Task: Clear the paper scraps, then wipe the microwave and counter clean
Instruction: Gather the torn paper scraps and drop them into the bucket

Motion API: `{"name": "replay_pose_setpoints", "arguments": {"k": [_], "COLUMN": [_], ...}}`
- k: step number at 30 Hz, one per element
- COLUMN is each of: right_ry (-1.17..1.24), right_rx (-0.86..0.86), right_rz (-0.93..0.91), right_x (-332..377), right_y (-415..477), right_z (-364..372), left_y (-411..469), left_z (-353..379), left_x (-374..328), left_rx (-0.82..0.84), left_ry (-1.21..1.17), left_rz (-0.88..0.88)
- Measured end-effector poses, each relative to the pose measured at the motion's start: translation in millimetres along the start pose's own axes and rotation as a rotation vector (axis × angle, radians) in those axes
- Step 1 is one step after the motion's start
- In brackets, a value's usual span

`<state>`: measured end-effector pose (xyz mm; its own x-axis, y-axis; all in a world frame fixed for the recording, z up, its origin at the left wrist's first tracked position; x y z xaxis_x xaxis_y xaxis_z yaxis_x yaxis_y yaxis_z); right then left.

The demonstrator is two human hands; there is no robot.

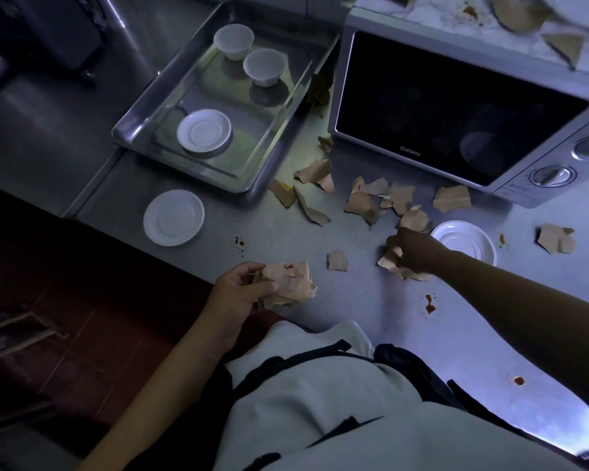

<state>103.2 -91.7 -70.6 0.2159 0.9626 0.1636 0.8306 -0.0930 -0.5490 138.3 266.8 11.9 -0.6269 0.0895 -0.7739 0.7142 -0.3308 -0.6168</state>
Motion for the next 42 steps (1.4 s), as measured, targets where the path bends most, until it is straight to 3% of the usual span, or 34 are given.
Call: {"name": "replay_pose_setpoints", "arguments": {"k": [5,11,15,19,23,31,35,39,42], "right_ry": [0.203,0.965,1.406,1.361,1.109,1.130,1.144,1.142,1.294], "right_rx": [-0.008,-0.232,-0.203,-0.161,-0.303,-0.412,-0.464,-0.496,-0.465], "right_rz": [0.122,0.113,-0.097,-0.185,-0.075,0.031,0.168,0.218,0.224], "right_x": [-1,35,90,128,139,124,119,128,138], "right_y": [-4,-41,-82,-103,-107,-124,-131,-133,-130], "right_z": [0,-36,-65,-65,-58,-33,-20,-16,-13], "left_y": [4,13,21,27,29,29,30,28,29], "left_z": [0,7,20,35,49,74,80,85,83], "left_x": [0,-5,-10,-14,-18,-17,-9,-5,-1], "left_rx": [0.031,0.051,0.109,0.185,0.360,0.670,0.714,0.673,0.598], "left_ry": [-0.011,-0.012,0.038,0.099,0.166,0.133,0.103,0.250,0.289], "left_rz": [0.005,0.014,0.028,0.041,0.071,-0.022,-0.141,-0.063,-0.032]}}
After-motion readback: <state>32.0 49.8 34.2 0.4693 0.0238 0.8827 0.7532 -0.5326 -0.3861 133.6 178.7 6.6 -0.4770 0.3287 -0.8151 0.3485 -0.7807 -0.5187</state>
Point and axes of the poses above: each hand's wrist, its own y-axis towards the middle knuckle, its own z-axis out of the palm, x = y × z, the point moved 3 cm from there along y, towards the middle knuckle, and after that the axes turned 3 degrees about x, right-handed, at the moved point
